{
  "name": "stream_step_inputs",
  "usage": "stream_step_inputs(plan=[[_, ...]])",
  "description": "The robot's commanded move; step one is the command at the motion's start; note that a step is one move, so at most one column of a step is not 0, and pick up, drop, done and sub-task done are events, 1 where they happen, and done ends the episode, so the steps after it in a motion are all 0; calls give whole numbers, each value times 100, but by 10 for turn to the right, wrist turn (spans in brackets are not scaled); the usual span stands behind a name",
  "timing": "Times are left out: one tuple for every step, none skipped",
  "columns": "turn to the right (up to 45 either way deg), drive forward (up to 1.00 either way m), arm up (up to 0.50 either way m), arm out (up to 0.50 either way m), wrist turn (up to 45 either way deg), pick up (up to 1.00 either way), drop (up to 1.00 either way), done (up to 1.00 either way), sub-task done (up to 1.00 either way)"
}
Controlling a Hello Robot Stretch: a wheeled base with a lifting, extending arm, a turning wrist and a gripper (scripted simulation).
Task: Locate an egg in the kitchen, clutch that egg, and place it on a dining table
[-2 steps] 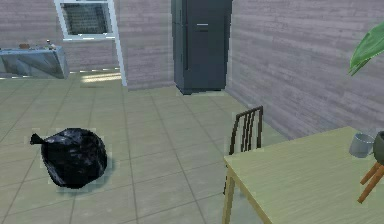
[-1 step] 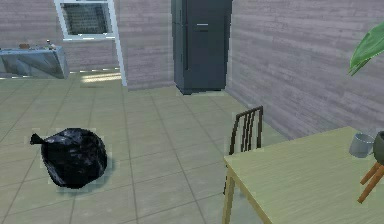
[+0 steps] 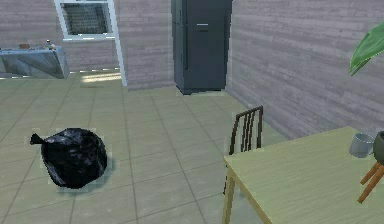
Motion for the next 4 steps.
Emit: stream_step_inputs(plan=[[0,0,0,0,0,0,100,0,0],[0,0,4,0,0,0,0,0,0],[0,0,0,-8,0,0,0,0,0],[0,0,0,0,0,0,0,100,0]])
